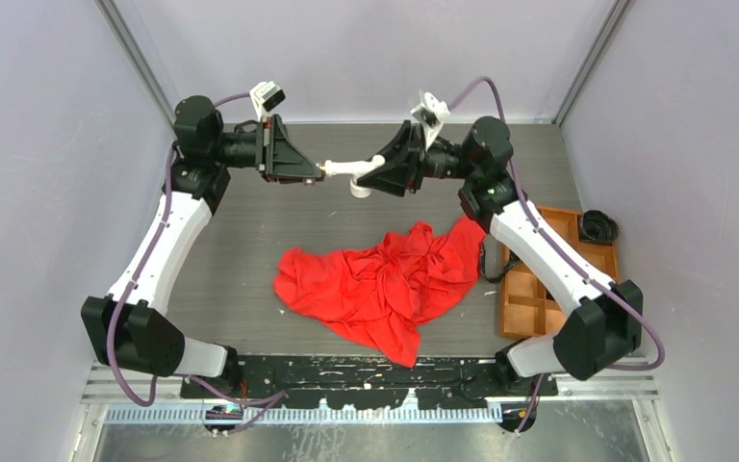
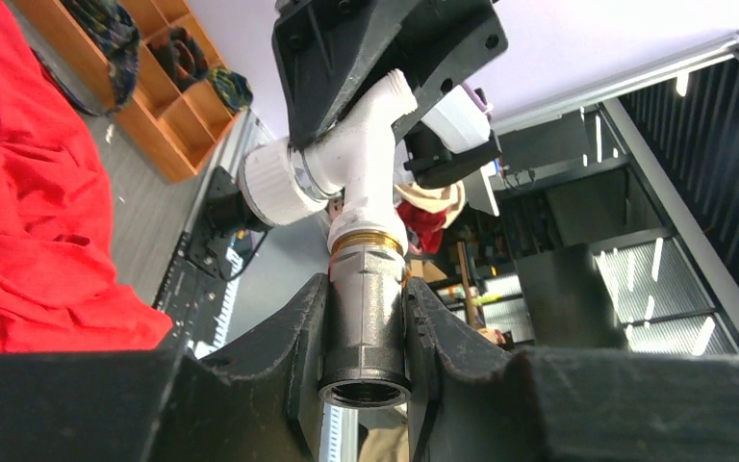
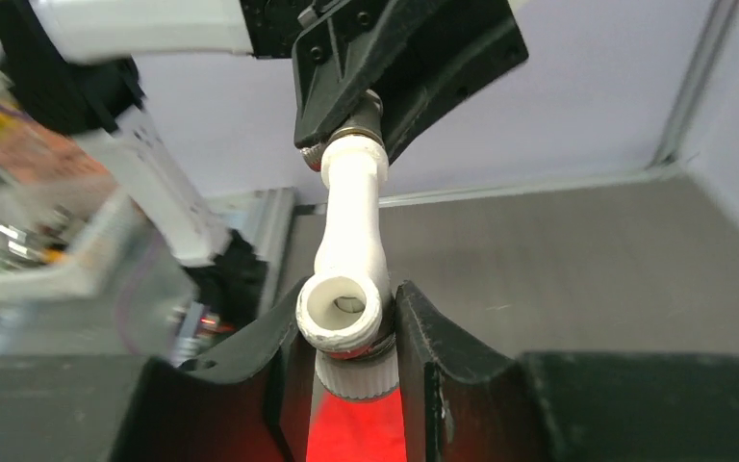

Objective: Install the water faucets

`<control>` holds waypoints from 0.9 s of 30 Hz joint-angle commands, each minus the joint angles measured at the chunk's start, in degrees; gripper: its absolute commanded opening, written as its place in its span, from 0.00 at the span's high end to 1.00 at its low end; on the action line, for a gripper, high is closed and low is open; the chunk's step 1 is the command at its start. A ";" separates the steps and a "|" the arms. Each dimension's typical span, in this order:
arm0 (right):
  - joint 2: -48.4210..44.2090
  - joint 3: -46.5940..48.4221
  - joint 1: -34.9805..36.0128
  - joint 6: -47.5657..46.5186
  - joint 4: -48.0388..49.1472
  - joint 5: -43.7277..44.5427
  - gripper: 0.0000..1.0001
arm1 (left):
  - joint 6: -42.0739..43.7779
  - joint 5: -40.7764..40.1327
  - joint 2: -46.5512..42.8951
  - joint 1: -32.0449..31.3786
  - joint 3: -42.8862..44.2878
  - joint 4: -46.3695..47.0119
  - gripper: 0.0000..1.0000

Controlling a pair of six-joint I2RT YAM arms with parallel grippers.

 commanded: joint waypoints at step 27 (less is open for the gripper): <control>6.25 -16.05 -3.37 64.63 34.81 0.89 0.00 | 5.48 -9.79 1.83 0.06 3.74 0.86 1.00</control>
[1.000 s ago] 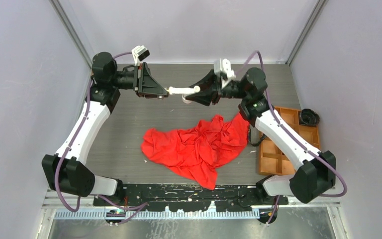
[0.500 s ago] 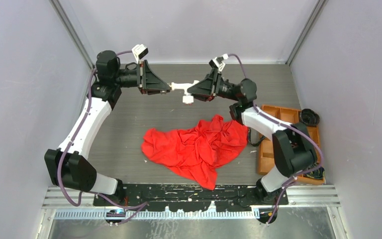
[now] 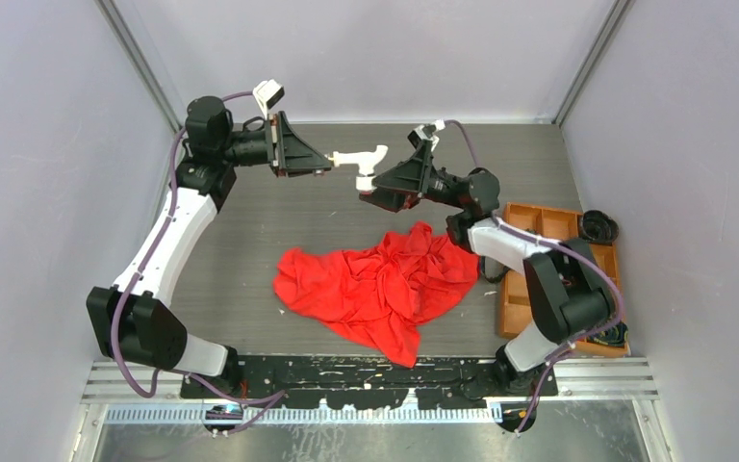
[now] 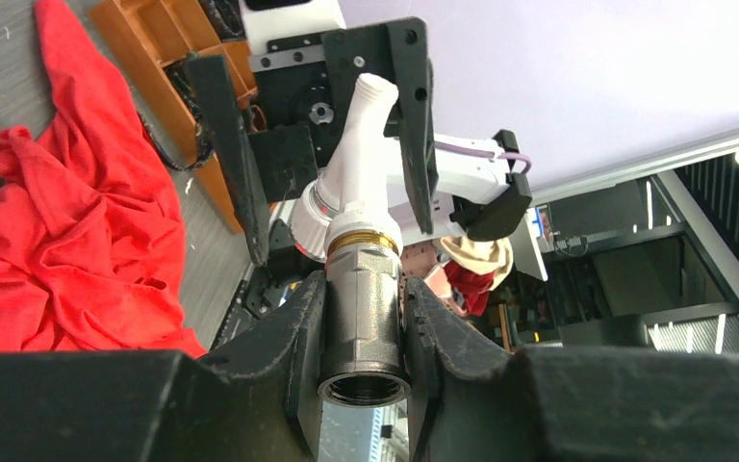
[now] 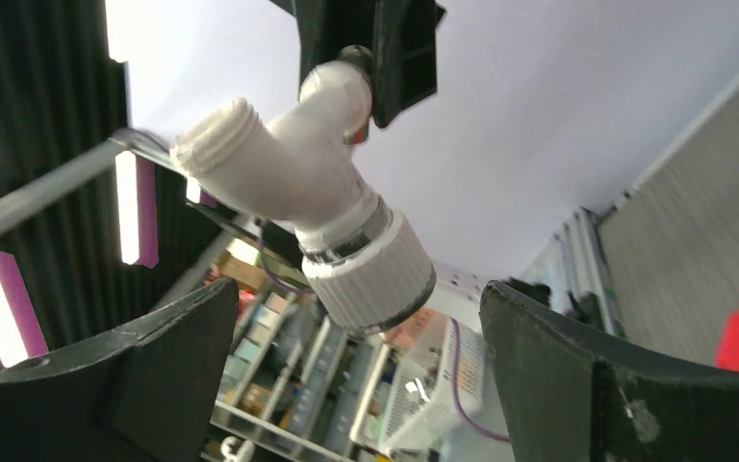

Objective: Install the water faucets

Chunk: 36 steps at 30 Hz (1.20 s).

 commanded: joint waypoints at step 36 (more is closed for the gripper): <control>-14.89 -9.42 24.92 -201.21 -9.94 56.20 0.00 | -14.35 4.06 3.17 0.81 3.87 2.03 1.00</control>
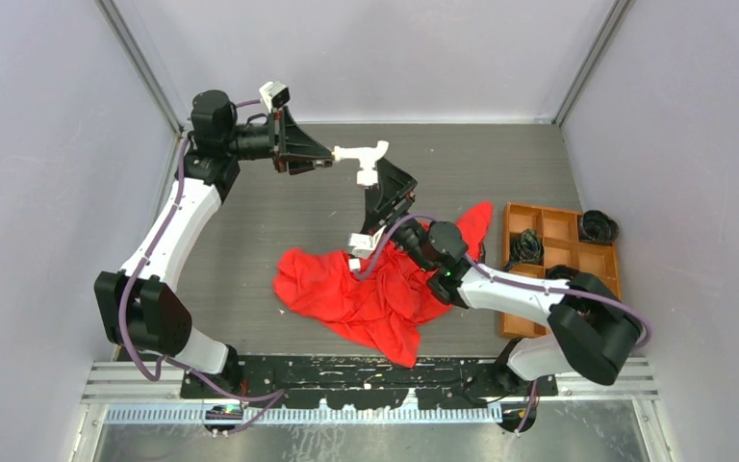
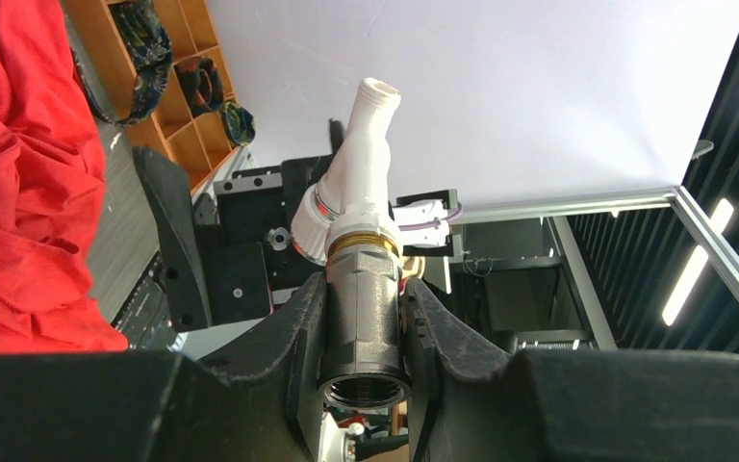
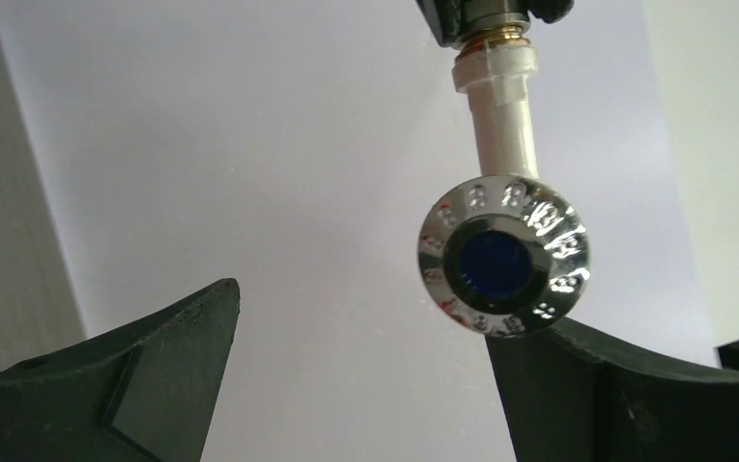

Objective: Install the water faucets

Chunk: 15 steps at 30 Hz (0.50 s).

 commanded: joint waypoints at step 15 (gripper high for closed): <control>0.44 2.07 0.57 -10.50 15.83 6.11 0.00 | 0.74 3.57 -0.44 1.11 1.91 1.90 1.00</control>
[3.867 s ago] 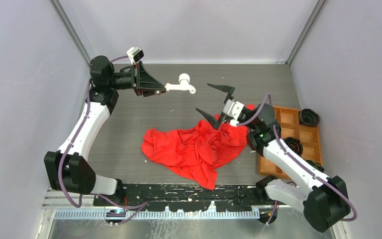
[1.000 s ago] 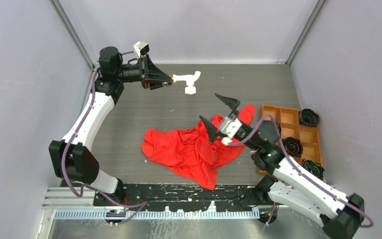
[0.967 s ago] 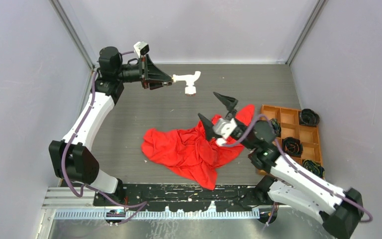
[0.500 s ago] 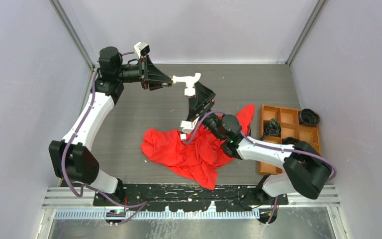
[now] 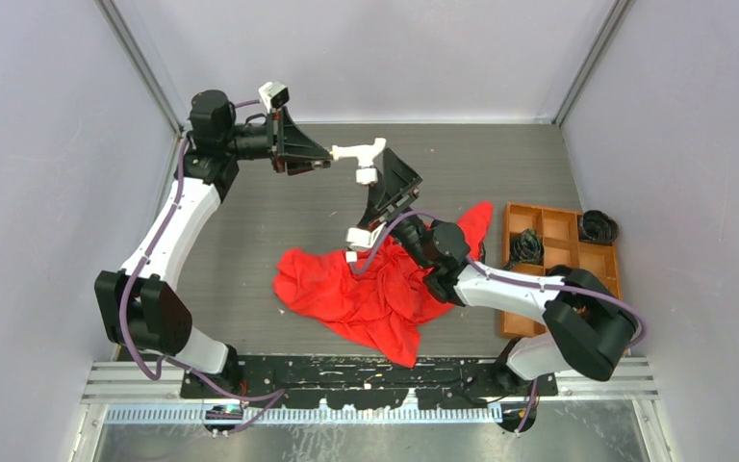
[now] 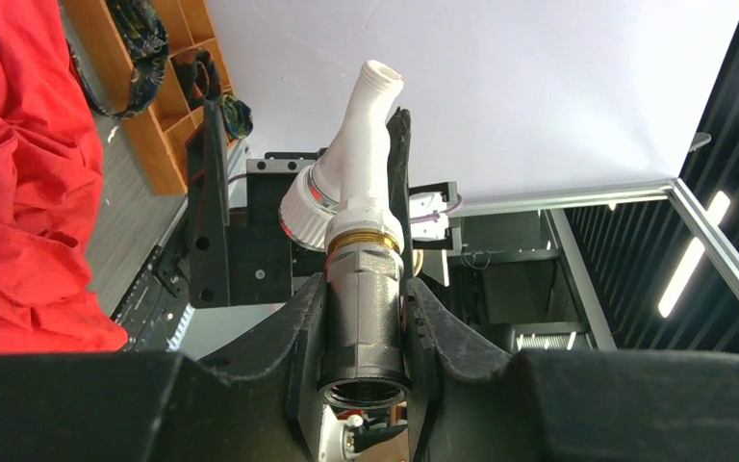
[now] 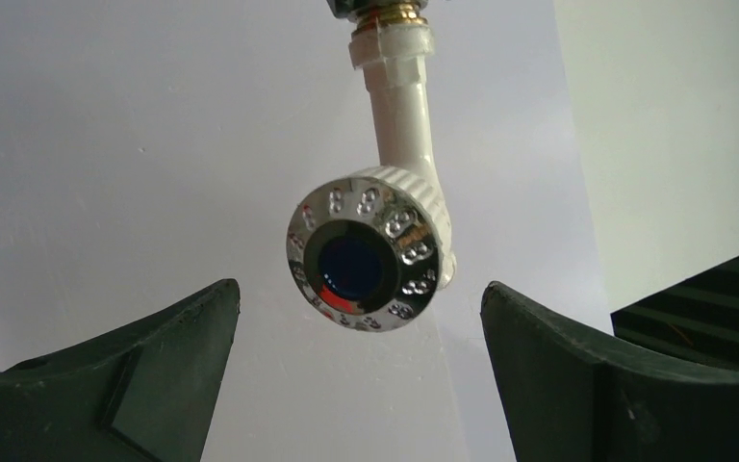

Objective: Install the water faucets

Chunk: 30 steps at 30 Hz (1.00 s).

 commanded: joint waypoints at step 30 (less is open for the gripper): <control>-6.99 16.58 3.69 23.02 -32.92 -3.13 0.72 | 4.60 3.03 -2.57 0.79 1.23 -0.94 1.00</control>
